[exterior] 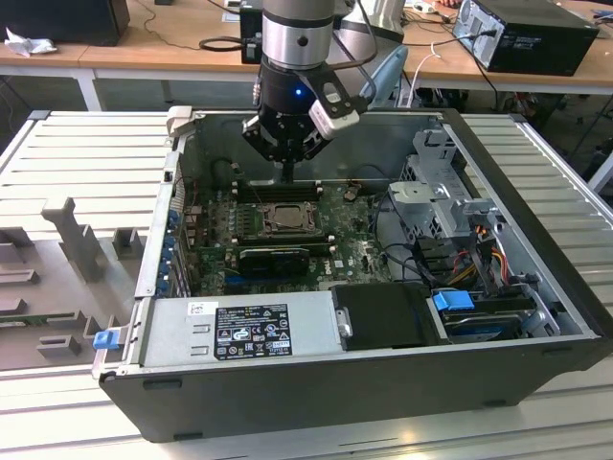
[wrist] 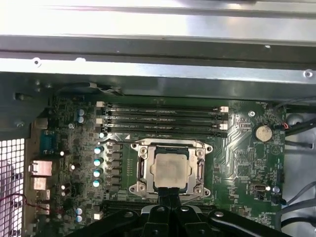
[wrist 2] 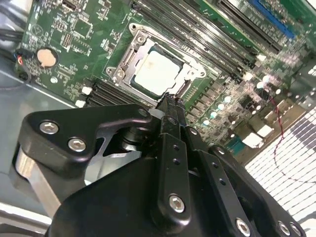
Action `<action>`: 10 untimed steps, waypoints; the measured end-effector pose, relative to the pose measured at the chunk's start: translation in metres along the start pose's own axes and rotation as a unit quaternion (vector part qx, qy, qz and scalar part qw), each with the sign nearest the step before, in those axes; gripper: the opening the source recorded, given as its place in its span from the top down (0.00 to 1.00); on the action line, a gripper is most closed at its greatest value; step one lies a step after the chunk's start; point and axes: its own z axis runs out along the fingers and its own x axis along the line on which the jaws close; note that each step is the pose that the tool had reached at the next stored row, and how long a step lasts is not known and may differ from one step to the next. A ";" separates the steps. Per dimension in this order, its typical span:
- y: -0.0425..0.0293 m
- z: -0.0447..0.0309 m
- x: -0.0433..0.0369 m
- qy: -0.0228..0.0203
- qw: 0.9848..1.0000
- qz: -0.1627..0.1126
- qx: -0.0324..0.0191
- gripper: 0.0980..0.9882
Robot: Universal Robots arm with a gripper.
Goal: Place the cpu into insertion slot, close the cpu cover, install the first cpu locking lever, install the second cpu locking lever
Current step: 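Install the first cpu locking lever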
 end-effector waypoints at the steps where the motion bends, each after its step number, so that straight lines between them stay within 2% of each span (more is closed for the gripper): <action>1: 0.0000 0.0000 0.0000 0.000 1.000 -0.007 0.000 0.99; 4: 0.0000 0.0003 0.0000 0.000 0.999 -0.036 0.001 0.99; 6: 0.0000 0.0005 0.0001 0.000 0.999 -0.041 0.001 0.99; 10: 0.0005 0.0022 0.0079 0.000 0.999 -0.042 0.001 0.99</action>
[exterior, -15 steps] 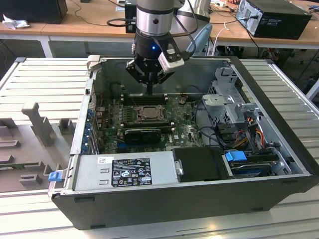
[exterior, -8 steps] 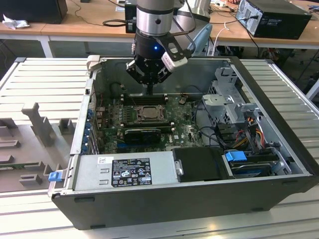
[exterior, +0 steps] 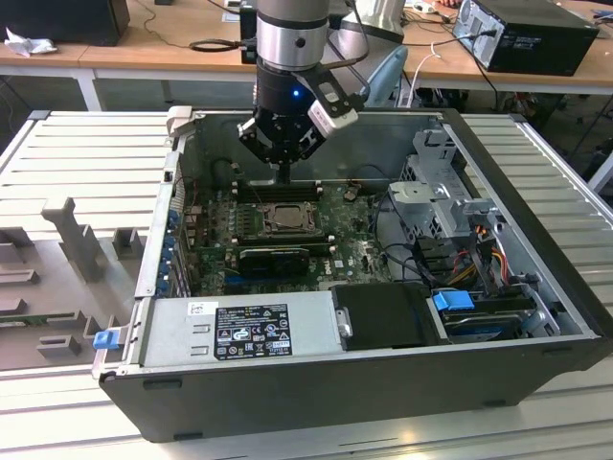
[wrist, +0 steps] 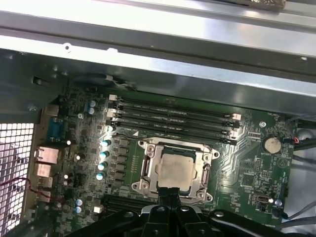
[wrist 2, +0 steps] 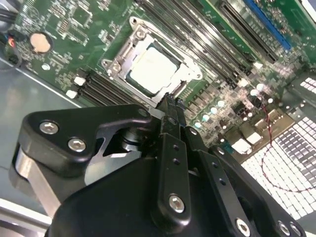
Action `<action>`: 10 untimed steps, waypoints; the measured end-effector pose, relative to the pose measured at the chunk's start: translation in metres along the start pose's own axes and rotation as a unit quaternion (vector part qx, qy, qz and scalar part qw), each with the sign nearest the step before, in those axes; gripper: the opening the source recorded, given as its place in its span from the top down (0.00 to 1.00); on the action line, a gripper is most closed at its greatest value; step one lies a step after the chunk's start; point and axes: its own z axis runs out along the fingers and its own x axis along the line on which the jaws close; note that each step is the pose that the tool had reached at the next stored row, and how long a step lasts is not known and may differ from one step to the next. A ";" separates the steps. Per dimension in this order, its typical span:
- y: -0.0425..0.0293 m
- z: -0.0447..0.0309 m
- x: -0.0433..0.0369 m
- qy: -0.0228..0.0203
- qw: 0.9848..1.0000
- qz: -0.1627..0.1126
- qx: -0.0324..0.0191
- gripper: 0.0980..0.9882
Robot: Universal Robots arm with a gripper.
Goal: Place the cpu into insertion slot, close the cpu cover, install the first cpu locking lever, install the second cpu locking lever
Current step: 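Install the first cpu locking lever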
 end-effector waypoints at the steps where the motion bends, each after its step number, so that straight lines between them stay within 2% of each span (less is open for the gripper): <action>1: 0.0002 0.0005 0.0009 0.000 1.000 0.002 0.000 0.99; 6: 0.0008 0.0044 0.0029 0.000 1.000 0.024 0.000 0.99; 8: 0.0014 0.0057 0.0074 0.000 1.000 0.025 -0.001 0.99; 10: 0.0029 0.0083 0.0177 0.000 1.000 0.026 -0.002 0.99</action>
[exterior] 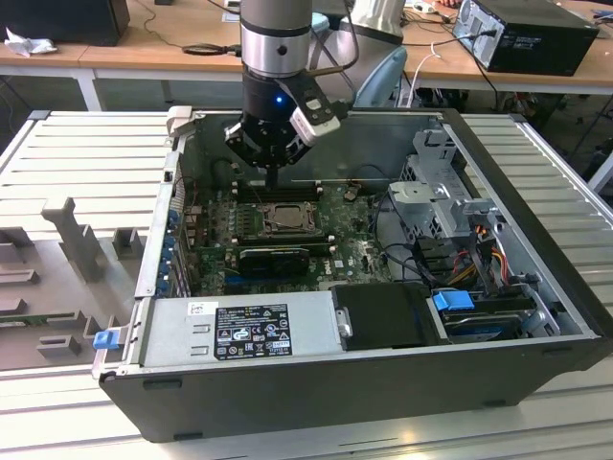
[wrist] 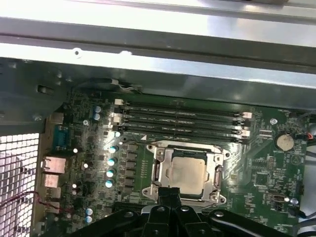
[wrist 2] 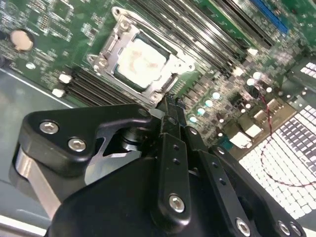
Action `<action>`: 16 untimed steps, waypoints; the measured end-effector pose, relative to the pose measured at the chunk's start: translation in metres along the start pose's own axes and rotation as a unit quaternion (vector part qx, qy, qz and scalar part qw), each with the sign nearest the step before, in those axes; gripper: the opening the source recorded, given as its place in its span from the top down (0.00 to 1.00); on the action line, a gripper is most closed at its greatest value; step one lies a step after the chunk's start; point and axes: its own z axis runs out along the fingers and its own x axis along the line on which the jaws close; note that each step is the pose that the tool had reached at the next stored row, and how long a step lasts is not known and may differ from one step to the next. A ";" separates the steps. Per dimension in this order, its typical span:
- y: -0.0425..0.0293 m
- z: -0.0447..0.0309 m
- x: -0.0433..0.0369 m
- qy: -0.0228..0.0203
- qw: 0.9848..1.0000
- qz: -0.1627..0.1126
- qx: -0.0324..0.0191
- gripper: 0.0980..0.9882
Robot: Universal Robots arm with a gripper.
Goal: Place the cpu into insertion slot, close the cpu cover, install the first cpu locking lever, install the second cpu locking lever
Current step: 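Install the first cpu locking lever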
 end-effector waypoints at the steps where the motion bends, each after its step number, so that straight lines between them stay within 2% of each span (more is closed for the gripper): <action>1: 0.0003 0.0008 0.0032 0.000 1.000 0.000 0.000 0.99; 4: 0.0013 0.0030 0.0130 0.000 1.000 0.000 -0.001 0.99; 6: 0.0026 0.0056 0.0282 0.000 1.000 0.001 -0.001 0.99; 9: 0.0042 0.0087 0.0416 0.000 1.000 0.001 -0.001 0.99; 13: 0.0059 0.0116 0.0441 0.000 1.000 0.007 -0.002 0.99; 16: 0.0125 0.0149 0.0437 -0.001 1.000 0.007 -0.007 0.99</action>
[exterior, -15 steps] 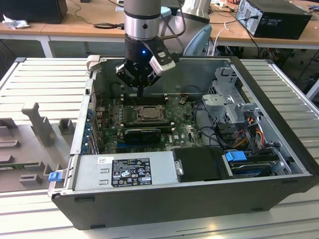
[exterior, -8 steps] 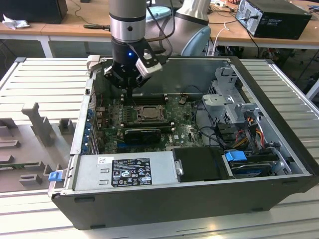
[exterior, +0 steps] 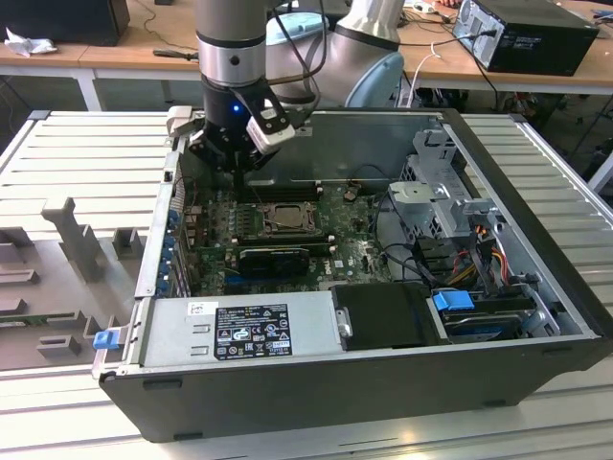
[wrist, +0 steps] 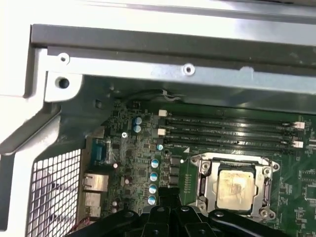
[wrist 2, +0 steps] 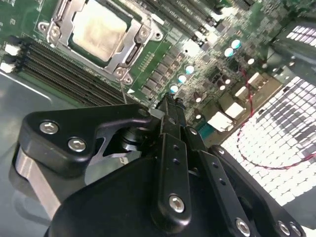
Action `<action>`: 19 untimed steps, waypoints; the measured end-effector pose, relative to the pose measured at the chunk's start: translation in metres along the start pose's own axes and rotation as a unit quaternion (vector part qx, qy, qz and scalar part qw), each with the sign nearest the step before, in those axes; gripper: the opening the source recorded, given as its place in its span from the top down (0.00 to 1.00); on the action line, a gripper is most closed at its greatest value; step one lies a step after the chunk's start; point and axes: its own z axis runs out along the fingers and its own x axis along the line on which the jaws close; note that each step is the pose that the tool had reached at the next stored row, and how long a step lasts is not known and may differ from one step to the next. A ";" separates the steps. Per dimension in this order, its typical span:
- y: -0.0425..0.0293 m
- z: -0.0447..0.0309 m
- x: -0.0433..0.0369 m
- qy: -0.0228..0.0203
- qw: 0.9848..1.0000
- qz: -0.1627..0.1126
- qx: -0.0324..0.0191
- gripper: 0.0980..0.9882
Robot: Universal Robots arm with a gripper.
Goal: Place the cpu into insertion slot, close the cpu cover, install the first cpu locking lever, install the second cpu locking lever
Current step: 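Install the first cpu locking lever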
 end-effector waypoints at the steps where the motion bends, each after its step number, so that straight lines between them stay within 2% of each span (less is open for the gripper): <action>1: 0.0019 0.0006 -0.0002 0.000 1.000 0.000 -0.001 0.99; 7: 0.0167 0.0038 -0.0013 0.000 1.000 0.000 -0.003 0.99; 10: 0.0212 0.0047 -0.0019 0.000 1.000 0.000 -0.003 0.99; 11: 0.0218 0.0047 -0.0043 0.000 1.000 0.000 -0.003 0.99; 15: 0.0209 0.0046 -0.0227 0.000 1.000 0.000 -0.003 0.99; 17: 0.0200 0.0049 -0.0371 0.000 1.000 0.000 -0.003 0.99; 19: 0.0195 0.0052 -0.0438 0.000 1.000 0.000 -0.003 0.99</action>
